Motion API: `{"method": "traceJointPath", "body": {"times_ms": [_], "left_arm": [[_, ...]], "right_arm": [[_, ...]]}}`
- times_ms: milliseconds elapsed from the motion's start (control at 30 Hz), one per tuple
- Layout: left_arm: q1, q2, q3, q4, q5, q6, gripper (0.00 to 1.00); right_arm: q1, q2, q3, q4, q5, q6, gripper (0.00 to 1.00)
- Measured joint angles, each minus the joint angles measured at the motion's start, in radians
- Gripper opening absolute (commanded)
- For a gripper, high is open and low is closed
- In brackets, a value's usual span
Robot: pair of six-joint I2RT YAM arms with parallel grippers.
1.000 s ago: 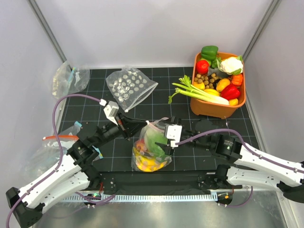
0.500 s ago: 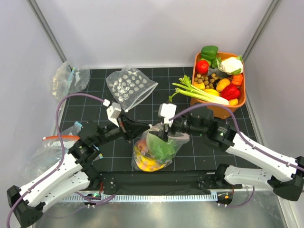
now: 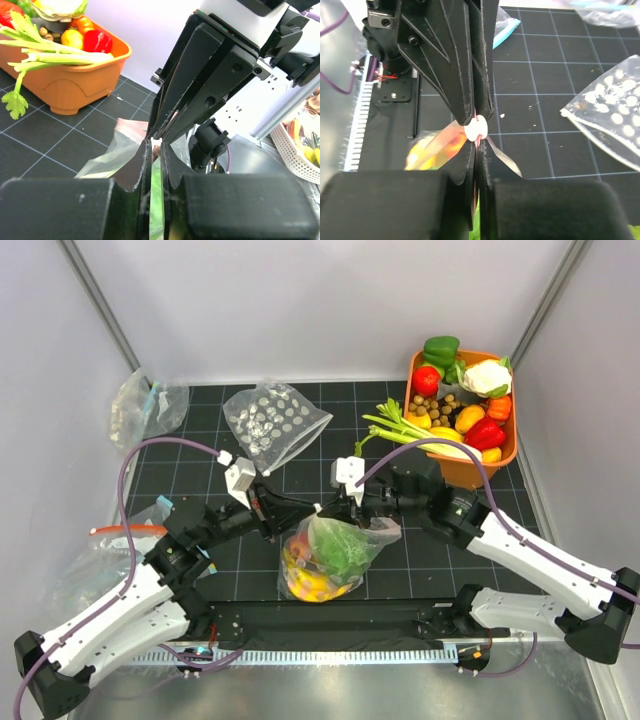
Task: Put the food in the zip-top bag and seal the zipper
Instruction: Adjust the zipper food storage bag at the center of the board.
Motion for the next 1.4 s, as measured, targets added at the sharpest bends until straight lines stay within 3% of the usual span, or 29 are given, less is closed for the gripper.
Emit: {"method": "traceJointPath", "body": {"times_ms": [33, 67, 167, 367, 867, 1000, 1100, 1133, 1233, 1400], "left_arm": [[0.0, 0.0, 0.0, 0.0, 0.001, 0.0, 0.04], [0.0, 0.0, 0.0, 0.0, 0.002, 0.0, 0.29], [-0.002, -0.001, 0.0, 0.007, 0.007, 0.006, 0.59], [-0.002, -0.008, -0.008, 0.032, 0.007, 0.005, 0.62], [-0.002, 0.095, -0.009, 0.045, 0.042, 0.022, 0.52], [-0.002, 0.111, -0.009, 0.047, 0.06, 0.03, 0.35], [-0.002, 0.123, -0.009, 0.051, 0.075, 0.029, 0.05], [-0.003, 0.127, -0.009, 0.053, 0.079, 0.027, 0.01], [-0.004, 0.129, -0.009, 0.059, 0.084, 0.034, 0.0], [-0.005, 0.127, -0.009, 0.06, 0.078, 0.033, 0.01]], "right_arm": [[0.0, -0.001, 0.0, -0.003, -0.005, 0.004, 0.01], [0.0, -0.004, -0.002, -0.003, -0.009, 0.005, 0.01], [0.0, -0.02, -0.012, -0.006, -0.014, 0.006, 0.01], [-0.002, -0.08, -0.051, -0.001, -0.007, 0.019, 0.01], [-0.002, -0.123, -0.079, 0.017, 0.024, 0.047, 0.01], [-0.002, -0.123, -0.082, 0.024, 0.032, 0.057, 0.01], [-0.003, -0.125, -0.084, 0.024, 0.043, 0.064, 0.01], [-0.004, -0.125, -0.084, 0.024, 0.047, 0.064, 0.01], [-0.005, -0.128, -0.087, 0.028, 0.058, 0.064, 0.01], [-0.005, -0.136, -0.1, 0.045, 0.065, 0.068, 0.17]]}}
